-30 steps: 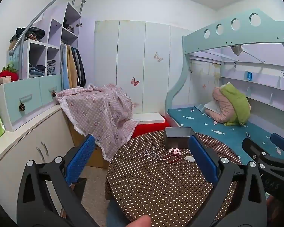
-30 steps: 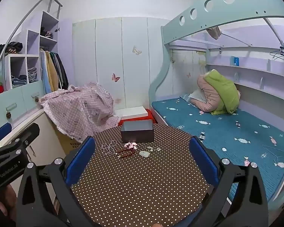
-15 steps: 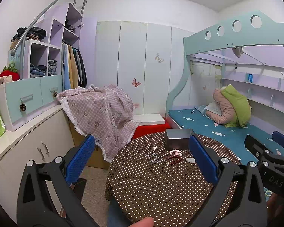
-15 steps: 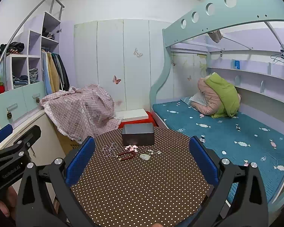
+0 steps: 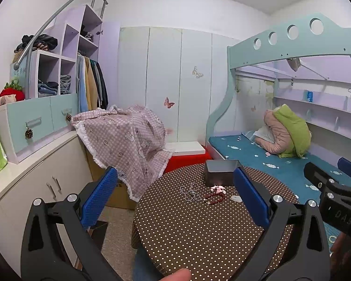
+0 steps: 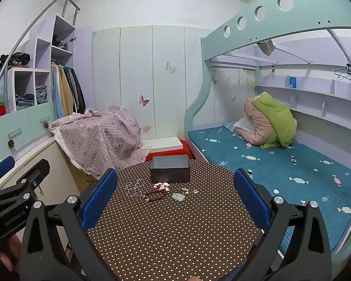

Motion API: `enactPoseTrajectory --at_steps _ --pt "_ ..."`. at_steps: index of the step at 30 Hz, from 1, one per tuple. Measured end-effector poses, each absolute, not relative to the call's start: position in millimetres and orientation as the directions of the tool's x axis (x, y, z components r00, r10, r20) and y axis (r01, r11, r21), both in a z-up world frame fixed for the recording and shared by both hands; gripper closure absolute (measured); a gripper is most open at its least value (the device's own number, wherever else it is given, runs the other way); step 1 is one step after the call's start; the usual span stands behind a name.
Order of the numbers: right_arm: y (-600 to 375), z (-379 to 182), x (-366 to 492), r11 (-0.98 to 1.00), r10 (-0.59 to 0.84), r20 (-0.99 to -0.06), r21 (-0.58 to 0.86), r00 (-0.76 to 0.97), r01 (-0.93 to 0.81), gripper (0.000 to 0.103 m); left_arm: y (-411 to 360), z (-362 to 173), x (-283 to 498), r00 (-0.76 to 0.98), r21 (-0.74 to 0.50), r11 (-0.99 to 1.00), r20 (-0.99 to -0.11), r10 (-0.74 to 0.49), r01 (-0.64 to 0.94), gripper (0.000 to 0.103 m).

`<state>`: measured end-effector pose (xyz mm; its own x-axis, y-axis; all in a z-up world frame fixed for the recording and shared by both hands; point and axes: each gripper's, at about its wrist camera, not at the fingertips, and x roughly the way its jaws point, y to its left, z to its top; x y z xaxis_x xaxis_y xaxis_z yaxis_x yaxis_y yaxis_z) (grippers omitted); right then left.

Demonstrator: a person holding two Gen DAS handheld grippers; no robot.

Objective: Organize jewelry

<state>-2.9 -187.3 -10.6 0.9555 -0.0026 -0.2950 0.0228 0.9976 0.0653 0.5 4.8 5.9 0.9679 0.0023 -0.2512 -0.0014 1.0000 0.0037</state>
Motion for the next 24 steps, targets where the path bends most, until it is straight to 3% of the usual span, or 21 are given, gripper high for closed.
enactPoseTrajectory --at_steps 12,24 --pt "-187 -15 24 0.999 -0.005 -0.304 0.035 0.953 0.016 0.008 15 -8 31 0.956 0.02 0.999 -0.289 0.043 -0.039 0.005" --pt "-199 -70 108 1.0 -0.014 -0.464 0.012 0.886 0.022 0.008 28 -83 135 0.886 0.053 0.996 -0.455 0.089 -0.073 0.005"
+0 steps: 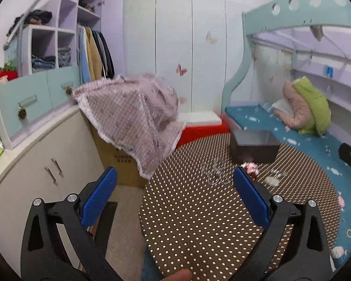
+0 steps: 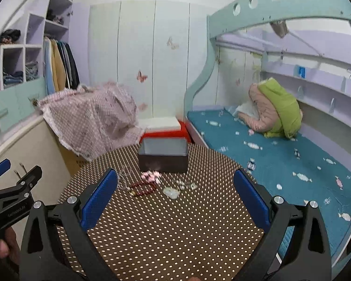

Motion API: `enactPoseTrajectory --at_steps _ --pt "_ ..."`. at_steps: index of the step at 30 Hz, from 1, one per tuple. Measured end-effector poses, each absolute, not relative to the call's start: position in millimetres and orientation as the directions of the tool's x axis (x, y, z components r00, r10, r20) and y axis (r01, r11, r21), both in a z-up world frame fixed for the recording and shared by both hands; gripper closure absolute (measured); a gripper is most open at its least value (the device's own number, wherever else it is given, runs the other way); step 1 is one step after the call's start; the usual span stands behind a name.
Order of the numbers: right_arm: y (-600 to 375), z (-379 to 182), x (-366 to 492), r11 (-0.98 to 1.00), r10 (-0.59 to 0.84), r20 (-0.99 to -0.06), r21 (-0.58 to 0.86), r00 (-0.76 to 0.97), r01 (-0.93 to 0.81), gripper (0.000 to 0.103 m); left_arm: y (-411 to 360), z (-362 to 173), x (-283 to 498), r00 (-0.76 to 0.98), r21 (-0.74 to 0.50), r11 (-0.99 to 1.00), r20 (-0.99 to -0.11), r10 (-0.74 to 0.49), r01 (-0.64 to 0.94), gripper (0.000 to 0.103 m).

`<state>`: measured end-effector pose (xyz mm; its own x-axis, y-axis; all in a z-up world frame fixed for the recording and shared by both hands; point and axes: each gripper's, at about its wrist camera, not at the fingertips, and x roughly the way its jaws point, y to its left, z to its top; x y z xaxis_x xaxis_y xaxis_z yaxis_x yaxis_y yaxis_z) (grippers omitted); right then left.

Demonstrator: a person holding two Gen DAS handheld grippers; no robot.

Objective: Organize jewelry
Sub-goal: 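Lower the left gripper onto the silver chains and close on them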

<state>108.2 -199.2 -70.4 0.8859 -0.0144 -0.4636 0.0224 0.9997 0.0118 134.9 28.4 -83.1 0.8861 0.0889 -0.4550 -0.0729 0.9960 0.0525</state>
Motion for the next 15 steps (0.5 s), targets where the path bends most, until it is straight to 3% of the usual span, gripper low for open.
enactPoseTrajectory --at_steps 15 --pt "-233 -136 188 0.998 -0.016 -0.7 0.034 0.714 0.056 0.008 -14 -177 294 0.725 0.142 0.989 -0.686 0.07 0.04 0.005"
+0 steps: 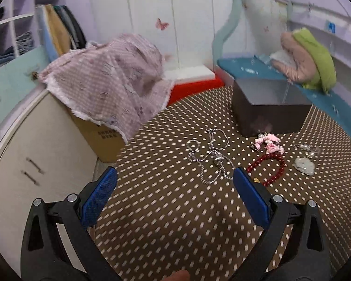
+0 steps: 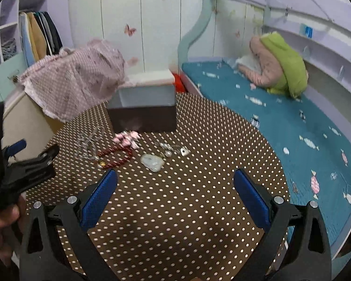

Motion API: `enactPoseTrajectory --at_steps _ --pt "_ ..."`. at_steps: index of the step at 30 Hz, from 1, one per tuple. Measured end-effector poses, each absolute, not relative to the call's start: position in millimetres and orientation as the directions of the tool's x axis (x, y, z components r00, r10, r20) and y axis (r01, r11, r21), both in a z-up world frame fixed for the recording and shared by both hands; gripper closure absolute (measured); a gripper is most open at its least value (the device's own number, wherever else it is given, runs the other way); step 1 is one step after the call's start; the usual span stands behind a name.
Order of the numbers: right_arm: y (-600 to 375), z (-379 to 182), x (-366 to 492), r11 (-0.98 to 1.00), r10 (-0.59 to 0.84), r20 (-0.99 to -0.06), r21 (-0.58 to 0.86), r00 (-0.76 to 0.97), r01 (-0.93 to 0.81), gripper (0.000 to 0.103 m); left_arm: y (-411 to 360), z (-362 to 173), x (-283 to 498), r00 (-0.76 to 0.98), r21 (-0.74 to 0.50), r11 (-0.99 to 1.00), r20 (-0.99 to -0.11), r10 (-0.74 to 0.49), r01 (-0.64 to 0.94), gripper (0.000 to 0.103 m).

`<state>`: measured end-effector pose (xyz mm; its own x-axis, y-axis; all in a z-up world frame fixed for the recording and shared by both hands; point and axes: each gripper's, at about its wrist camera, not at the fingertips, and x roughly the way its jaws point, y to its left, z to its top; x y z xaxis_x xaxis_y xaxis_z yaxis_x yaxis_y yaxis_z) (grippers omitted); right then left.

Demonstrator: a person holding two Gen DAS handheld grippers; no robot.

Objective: Organize jewelry
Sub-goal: 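Lower the left gripper onto the silver chains and close on them, then lift the silver chains with the left gripper while the right gripper grasps a pearl earring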

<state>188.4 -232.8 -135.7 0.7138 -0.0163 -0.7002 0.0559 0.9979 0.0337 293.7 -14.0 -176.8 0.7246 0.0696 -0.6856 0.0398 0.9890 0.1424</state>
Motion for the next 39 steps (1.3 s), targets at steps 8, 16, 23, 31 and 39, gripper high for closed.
enactPoseTrajectory --at_steps 8,16,23,31,39 --pt "-260 -162 229 0.995 0.003 -0.771 0.067 0.637 0.077 0.008 -24 -224 356 0.627 0.139 0.989 -0.776 0.072 0.058 0.005" --pt "-266 -188 275 0.995 0.055 -0.816 0.09 0.576 0.032 0.008 -18 -240 377 0.596 0.042 0.997 -0.803 -0.003 0.06 0.014" --pt "-249 -202 309 0.995 0.096 -0.836 0.077 0.541 -0.059 0.031 -24 -233 370 0.6 0.002 0.991 -0.796 -0.08 0.135 0.078" --pt "-230 -206 317 0.984 0.096 -0.847 0.001 0.523 -0.179 0.087 -11 -223 360 0.594 -0.075 0.987 -0.791 -0.147 0.144 0.103" --pt "-259 -202 308 0.978 0.196 -0.83 0.13 0.522 -0.161 0.095 -4 -218 336 0.603 -0.091 0.985 -0.781 -0.161 0.145 0.103"
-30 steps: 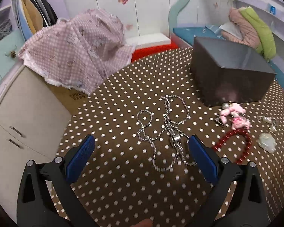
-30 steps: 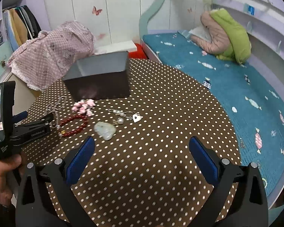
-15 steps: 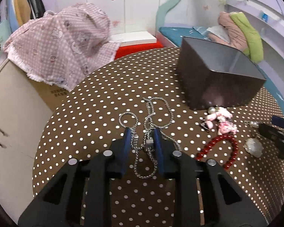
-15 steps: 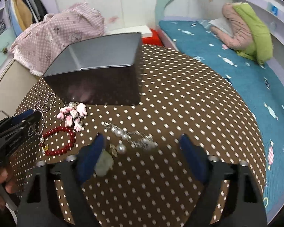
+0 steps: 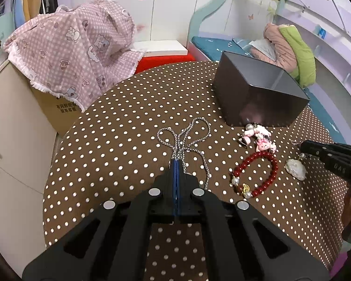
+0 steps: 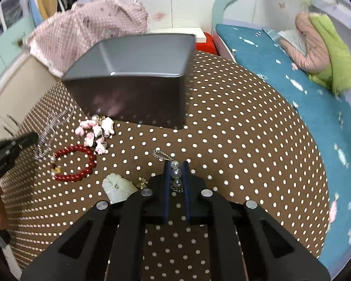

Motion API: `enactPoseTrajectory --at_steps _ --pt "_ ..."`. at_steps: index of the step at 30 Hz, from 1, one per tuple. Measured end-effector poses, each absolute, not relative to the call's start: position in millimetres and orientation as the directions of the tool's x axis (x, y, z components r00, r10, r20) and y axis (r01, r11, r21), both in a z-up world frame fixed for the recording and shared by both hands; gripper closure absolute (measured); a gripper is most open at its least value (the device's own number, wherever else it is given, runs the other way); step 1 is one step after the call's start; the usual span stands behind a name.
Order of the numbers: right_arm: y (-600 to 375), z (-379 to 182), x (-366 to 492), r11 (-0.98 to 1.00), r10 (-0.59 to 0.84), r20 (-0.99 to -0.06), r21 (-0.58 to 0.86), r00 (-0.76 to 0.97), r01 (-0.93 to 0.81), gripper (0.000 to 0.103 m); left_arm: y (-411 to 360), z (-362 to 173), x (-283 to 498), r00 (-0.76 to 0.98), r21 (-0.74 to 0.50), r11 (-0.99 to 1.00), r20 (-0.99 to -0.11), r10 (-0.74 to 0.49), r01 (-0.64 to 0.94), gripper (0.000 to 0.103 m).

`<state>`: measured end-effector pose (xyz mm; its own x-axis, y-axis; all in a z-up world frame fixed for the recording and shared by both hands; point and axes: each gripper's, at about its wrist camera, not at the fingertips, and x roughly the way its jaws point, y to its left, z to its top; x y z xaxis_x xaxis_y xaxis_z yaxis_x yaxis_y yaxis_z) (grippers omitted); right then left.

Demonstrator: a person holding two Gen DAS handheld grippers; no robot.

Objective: Organize jewelry
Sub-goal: 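Lift the silver chains with the left gripper while the right gripper grasps a pearl earring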

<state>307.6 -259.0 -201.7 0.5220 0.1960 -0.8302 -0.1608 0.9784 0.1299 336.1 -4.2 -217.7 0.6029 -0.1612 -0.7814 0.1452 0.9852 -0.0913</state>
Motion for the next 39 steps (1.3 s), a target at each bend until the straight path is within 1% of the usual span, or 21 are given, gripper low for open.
enactPoseTrajectory --at_steps 6,7,8,9,10,11,12,14,15,16,17,18,19,20,24,26,28,32,39 --pt "-269 -187 301 0.977 0.209 -0.81 0.154 0.548 -0.145 0.095 0 -214 332 0.604 -0.085 0.986 -0.781 -0.157 0.145 0.103" --pt "-269 -186 301 0.976 0.213 -0.81 0.156 0.547 -0.149 0.095 -1 -215 333 0.6 -0.085 0.986 -0.785 -0.156 0.146 0.102" --pt "-269 -186 300 0.976 0.213 -0.811 0.153 0.545 -0.153 0.095 -2 -216 335 0.594 -0.083 0.986 -0.789 -0.154 0.145 0.099" --pt "-268 -186 300 0.977 0.209 -0.813 0.147 0.544 -0.155 0.095 -4 -218 336 0.588 -0.077 0.987 -0.796 -0.145 0.14 0.077" --pt "-267 -187 300 0.977 0.209 -0.815 0.146 0.54 -0.158 0.095 -5 -219 336 0.593 -0.07 0.988 -0.793 -0.138 0.137 0.042" --pt "-266 -188 299 0.976 0.213 -0.816 0.151 0.537 -0.159 0.095 -7 -217 334 0.61 -0.058 0.989 -0.782 -0.127 0.133 0.03" --pt "-266 -189 299 0.975 0.216 -0.817 0.153 0.535 -0.16 0.095 -9 -217 333 0.618 -0.047 0.99 -0.777 -0.12 0.134 0.026" --pt "-264 -191 298 0.975 0.218 -0.819 0.154 0.531 -0.163 0.095 -13 -221 334 0.608 -0.038 0.989 -0.785 -0.118 0.143 0.028" --pt "-264 -192 298 0.974 0.22 -0.819 0.155 0.529 -0.164 0.095 -14 -225 335 0.598 -0.04 0.99 -0.794 -0.115 0.137 0.043" --pt "-264 -192 297 0.973 0.223 -0.819 0.158 0.529 -0.166 0.095 -12 -229 338 0.583 -0.046 0.991 -0.805 -0.113 0.128 0.053" --pt "-263 -192 298 0.973 0.224 -0.818 0.159 0.529 -0.165 0.095 -10 -230 337 0.596 -0.043 0.992 -0.796 -0.107 0.122 0.057" --pt "-264 -191 297 0.973 0.225 -0.818 0.16 0.53 -0.166 0.095 -10 -230 337 0.596 -0.031 0.993 -0.798 -0.094 0.115 0.066" --pt "-264 -190 297 0.973 0.227 -0.817 0.163 0.53 -0.167 0.095 -10 -230 336 0.595 -0.034 0.992 -0.797 -0.098 0.118 0.083" --pt "-264 -190 297 0.972 0.229 -0.816 0.164 0.53 -0.167 0.095 -9 -230 335 0.593 -0.044 0.992 -0.798 -0.107 0.12 0.087" --pt "-266 -187 295 0.97 0.238 -0.811 0.174 0.535 -0.168 0.095 -11 -229 324 0.591 -0.076 0.986 -0.793 -0.152 0.152 0.088" --pt "-267 -184 293 0.97 0.237 -0.807 0.171 0.54 -0.17 0.095 -10 -227 318 0.58 -0.12 0.98 -0.792 -0.192 0.161 0.088" --pt "-268 -178 292 0.969 0.245 -0.799 0.178 0.548 -0.174 0.095 -8 -222 315 0.589 -0.122 0.979 -0.784 -0.196 0.163 0.088" --pt "-270 -159 288 0.963 0.265 -0.777 0.183 0.571 -0.197 0.095 -4 -198 307 0.624 -0.126 0.976 -0.753 -0.21 0.177 0.088" --pt "-266 -118 282 0.953 0.292 -0.727 0.167 0.622 -0.253 0.095 2 -133 299 0.706 -0.133 0.967 -0.663 -0.25 0.217 0.088"
